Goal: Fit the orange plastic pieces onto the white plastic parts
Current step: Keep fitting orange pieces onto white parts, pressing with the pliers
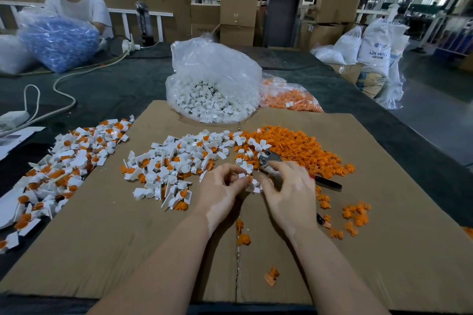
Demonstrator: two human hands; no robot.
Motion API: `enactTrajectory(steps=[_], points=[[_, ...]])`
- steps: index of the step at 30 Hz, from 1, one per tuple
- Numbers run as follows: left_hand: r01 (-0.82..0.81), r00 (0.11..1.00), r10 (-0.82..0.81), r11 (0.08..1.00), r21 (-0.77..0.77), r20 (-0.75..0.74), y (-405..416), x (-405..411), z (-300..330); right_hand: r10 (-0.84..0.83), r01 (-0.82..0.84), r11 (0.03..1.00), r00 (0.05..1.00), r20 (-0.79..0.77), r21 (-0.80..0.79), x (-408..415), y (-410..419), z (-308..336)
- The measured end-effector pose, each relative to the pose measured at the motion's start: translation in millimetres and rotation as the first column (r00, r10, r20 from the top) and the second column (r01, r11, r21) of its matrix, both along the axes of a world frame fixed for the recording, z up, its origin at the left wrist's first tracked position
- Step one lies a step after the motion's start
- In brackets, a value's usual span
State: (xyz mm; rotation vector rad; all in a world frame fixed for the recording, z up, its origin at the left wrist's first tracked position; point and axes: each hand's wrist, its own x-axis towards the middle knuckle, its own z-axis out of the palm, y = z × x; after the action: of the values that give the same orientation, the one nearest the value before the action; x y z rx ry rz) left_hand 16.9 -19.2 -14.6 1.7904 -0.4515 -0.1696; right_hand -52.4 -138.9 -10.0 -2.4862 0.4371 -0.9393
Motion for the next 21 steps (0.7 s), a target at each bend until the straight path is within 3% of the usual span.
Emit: enactTrajectory(steps=[3, 5, 7, 11, 15, 18, 21], points=[[-0.018, 0.999, 0.017, 0.999, -0.042, -0.039, -2, 2, -1, -0.246, 0.237, 0.969, 0.919, -0.309, -0.067, 0, -16, 10], [-0.019, 0.999, 0.017, 0.999, -0.044, -0.049, -4, 4, -1, -0.279, 0.263, 0.959, 0.814, -0.51, -0.105, 1, -25, 16], [-0.019, 0.998, 0.016, 0.999, -0.046, -0.061, -5, 6, -1, -0.282, 0.249, 0.958, 0.736, -0.616, -0.141, 3, -30, 20], [-0.046, 0.99, 0.034, 0.995, -0.091, -0.134, -6, 8, 1, -0.301, 0.208, 0.953, 0.704, -0.643, -0.219, 6, -35, 24], [-0.08, 0.966, 0.037, 0.984, -0.159, -0.254, -6, 10, 6, -0.258, 0.122, 0.956, 0.782, -0.567, -0.267, 5, -32, 31], [-0.113, 0.927, 0.002, 0.955, -0.274, -0.374, -6, 12, 10, -0.054, 0.02, 0.998, 0.795, -0.605, -0.063, 5, -24, 42], [-0.133, 0.92, -0.007, 0.935, -0.329, -0.391, -5, 12, 14, 0.175, -0.069, 0.979, 0.766, -0.618, 0.191, 5, -18, 51]])
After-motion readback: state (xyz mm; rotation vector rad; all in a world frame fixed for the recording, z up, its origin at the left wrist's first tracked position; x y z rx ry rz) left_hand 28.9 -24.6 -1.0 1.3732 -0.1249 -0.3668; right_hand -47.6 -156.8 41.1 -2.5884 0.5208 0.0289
